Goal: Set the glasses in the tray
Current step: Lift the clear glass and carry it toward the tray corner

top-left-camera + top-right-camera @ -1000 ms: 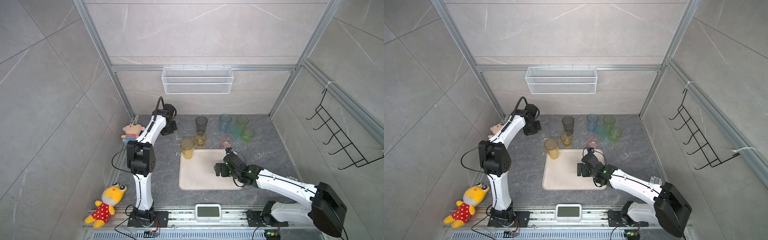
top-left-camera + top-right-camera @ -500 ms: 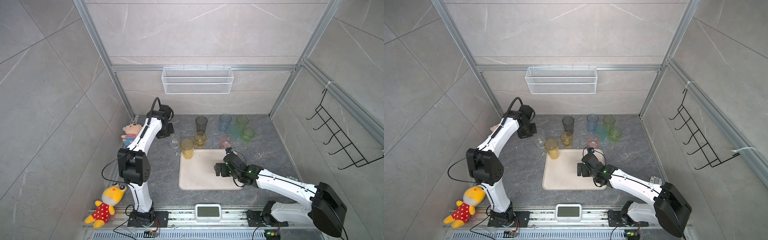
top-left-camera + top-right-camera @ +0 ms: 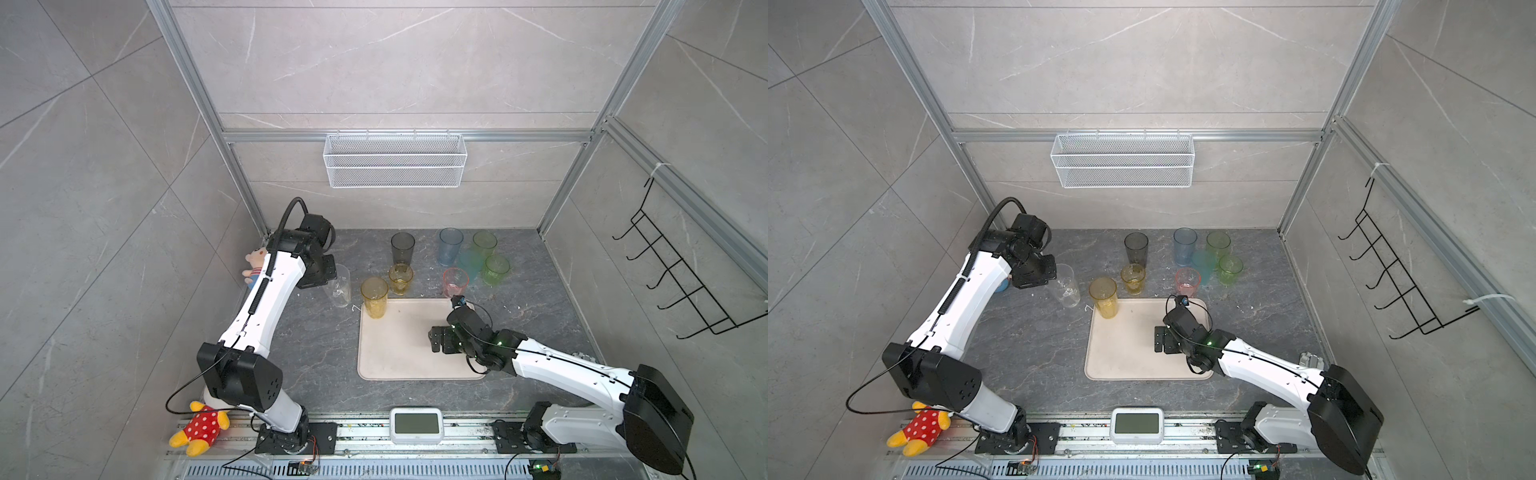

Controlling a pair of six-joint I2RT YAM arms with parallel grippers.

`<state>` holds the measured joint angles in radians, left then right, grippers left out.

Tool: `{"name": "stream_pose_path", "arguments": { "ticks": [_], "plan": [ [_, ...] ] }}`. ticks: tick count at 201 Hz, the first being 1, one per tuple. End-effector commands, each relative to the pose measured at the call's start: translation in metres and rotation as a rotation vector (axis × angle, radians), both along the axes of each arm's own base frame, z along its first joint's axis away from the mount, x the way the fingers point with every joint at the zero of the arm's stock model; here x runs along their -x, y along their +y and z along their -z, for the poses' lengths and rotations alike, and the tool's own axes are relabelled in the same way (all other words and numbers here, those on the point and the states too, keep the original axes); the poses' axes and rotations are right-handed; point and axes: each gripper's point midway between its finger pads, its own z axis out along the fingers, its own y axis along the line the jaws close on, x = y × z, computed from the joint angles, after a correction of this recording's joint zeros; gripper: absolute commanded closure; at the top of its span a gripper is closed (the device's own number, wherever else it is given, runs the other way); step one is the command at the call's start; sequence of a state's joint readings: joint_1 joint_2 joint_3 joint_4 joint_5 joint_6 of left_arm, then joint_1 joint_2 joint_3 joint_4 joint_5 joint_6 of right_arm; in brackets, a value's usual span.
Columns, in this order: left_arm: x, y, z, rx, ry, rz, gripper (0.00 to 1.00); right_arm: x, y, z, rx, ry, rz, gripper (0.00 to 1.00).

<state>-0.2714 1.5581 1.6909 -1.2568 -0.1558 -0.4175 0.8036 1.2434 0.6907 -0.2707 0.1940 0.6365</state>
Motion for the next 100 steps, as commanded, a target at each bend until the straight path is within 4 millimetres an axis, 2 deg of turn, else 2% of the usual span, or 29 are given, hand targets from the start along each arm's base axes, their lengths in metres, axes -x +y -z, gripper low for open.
{"name": "stream_pose_path", "arguments": {
  "ticks": [1,29,55,100],
  "plan": [
    [0.025,0.001,-0.017,-0.011,-0.017,0.047,1.0,0.001,-0.004,0.005,-0.001,0.007,0.021,0.01],
    [0.043,-0.005,-0.018,-0.019,-0.012,0.084,1.0,0.001,-0.005,0.004,-0.004,0.005,0.024,0.01],
    [0.056,-0.017,-0.01,-0.02,0.008,0.122,1.0,0.001,-0.005,0.004,-0.006,0.004,0.023,0.01],
    [0.069,-0.048,0.007,-0.008,0.036,0.192,1.0,0.001,-0.003,0.005,-0.005,0.009,0.019,0.01]
  ]
}}
